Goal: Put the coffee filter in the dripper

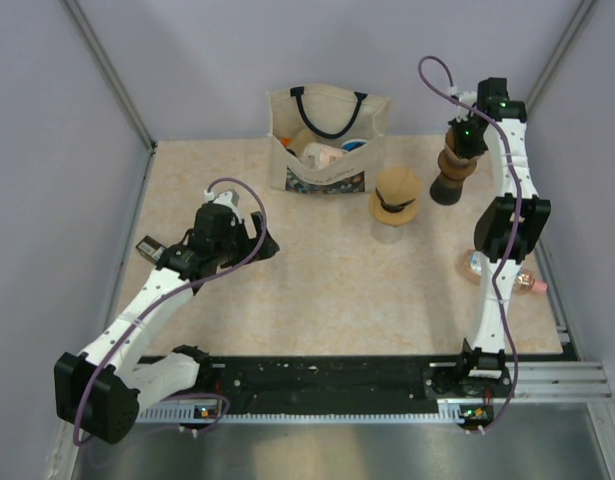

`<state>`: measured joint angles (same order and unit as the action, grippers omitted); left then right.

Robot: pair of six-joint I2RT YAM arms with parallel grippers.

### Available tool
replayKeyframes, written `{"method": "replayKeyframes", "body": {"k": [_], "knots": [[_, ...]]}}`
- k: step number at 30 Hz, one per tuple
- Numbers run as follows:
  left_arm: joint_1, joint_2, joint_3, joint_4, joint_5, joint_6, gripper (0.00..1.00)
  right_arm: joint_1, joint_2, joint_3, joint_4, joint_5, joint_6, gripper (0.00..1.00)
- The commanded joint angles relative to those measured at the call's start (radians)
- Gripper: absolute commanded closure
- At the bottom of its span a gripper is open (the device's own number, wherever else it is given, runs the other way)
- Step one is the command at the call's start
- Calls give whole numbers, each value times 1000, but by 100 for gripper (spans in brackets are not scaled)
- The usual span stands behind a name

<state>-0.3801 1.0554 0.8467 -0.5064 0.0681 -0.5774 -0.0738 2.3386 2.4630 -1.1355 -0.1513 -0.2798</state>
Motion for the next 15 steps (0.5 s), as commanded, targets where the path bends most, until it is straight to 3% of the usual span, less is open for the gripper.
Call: {"method": "replayKeyframes", "body": {"k": [1, 4, 9, 15], "knots": [[4, -17, -11, 45, 13, -9, 1, 14, -88, 31, 37, -14, 19, 100], [4, -17, -9, 45, 15, -7, 1, 12, -94, 24, 31, -16, 14, 93], [4, -20, -14, 43, 13, -7, 1, 12, -81, 17, 31, -17, 21, 92], [3, -28, -20, 43, 13, -9, 1, 12, -88, 17, 33, -28, 27, 75]]}}
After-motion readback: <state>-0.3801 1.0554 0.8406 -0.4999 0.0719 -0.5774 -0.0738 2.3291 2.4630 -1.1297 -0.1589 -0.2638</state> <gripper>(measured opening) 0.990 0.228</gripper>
